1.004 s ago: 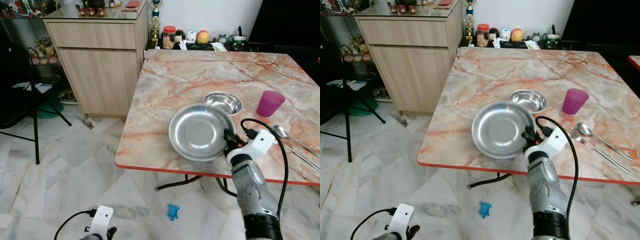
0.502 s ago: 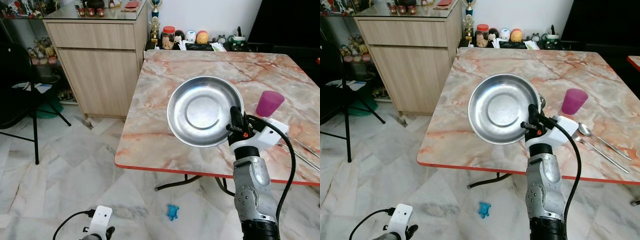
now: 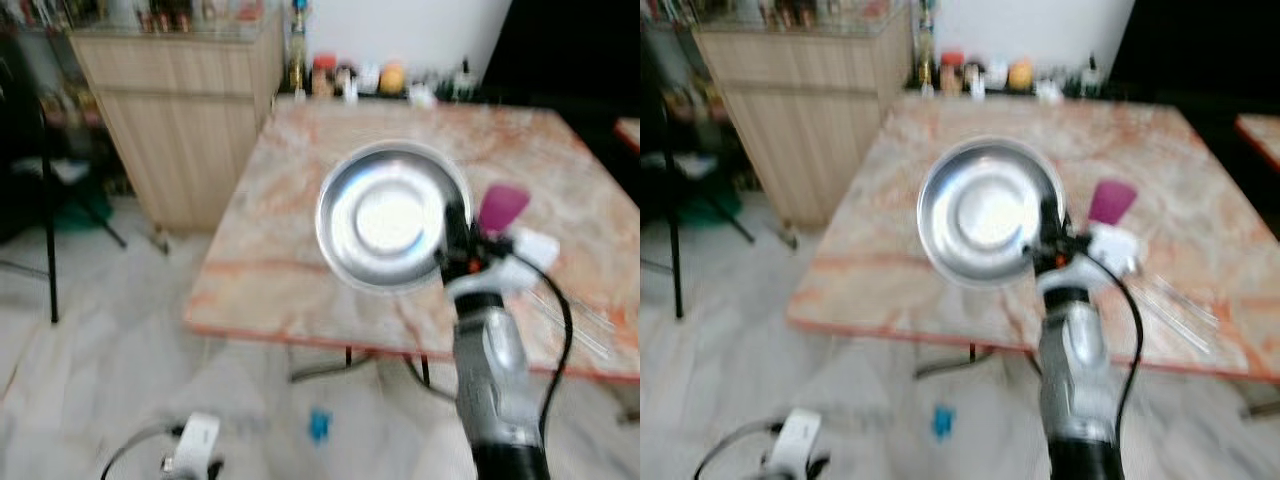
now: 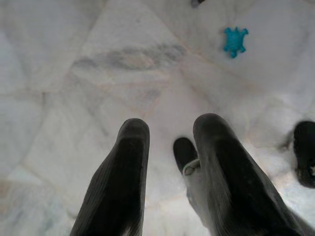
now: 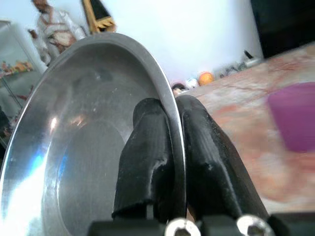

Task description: Setting the table

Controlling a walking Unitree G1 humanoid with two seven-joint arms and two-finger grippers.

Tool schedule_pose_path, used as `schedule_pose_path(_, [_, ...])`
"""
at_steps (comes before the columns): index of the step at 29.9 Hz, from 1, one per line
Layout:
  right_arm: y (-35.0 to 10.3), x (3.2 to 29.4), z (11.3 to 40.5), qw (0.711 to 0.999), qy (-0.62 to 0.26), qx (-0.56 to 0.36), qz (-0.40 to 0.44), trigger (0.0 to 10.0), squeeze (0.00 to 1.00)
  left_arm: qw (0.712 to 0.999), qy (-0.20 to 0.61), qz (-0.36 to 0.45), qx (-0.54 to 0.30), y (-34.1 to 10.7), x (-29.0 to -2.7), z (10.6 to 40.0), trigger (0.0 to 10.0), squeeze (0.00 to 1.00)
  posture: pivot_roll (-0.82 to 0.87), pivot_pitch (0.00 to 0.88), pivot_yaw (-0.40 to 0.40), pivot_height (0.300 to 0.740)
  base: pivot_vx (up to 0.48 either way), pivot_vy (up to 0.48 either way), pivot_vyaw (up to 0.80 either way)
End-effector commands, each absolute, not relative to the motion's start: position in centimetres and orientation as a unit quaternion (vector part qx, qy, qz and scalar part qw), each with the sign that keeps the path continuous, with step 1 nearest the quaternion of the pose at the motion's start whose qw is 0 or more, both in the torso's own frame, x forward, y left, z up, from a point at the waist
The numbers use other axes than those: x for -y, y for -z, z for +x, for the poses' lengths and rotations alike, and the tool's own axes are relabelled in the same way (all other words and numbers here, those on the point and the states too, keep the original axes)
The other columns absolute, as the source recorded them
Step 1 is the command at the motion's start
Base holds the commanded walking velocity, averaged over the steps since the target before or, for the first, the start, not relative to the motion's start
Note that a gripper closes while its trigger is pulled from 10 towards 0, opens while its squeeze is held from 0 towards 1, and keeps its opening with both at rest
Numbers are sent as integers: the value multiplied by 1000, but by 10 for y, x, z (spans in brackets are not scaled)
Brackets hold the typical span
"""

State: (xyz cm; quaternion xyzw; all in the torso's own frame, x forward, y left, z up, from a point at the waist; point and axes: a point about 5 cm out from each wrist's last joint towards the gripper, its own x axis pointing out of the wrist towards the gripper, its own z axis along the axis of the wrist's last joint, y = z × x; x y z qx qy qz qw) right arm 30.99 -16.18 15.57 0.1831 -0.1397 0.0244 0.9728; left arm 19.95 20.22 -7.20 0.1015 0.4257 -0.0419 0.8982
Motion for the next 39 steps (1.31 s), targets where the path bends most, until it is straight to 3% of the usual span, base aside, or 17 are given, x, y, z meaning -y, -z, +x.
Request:
schedule_pose_path(1, [-162, 170, 308, 971, -12, 158, 177, 10000, 0, 895, 53, 100, -431, 75, -195, 197, 10000, 0, -30, 0, 6, 740, 0, -472, 0])
schedule_pose_path(39, [-167, 184, 314, 971, 24, 157, 176, 10000, 0, 899, 54, 96, -424, 73, -193, 201, 10000, 0, -49, 0, 9, 740, 0, -471, 0])
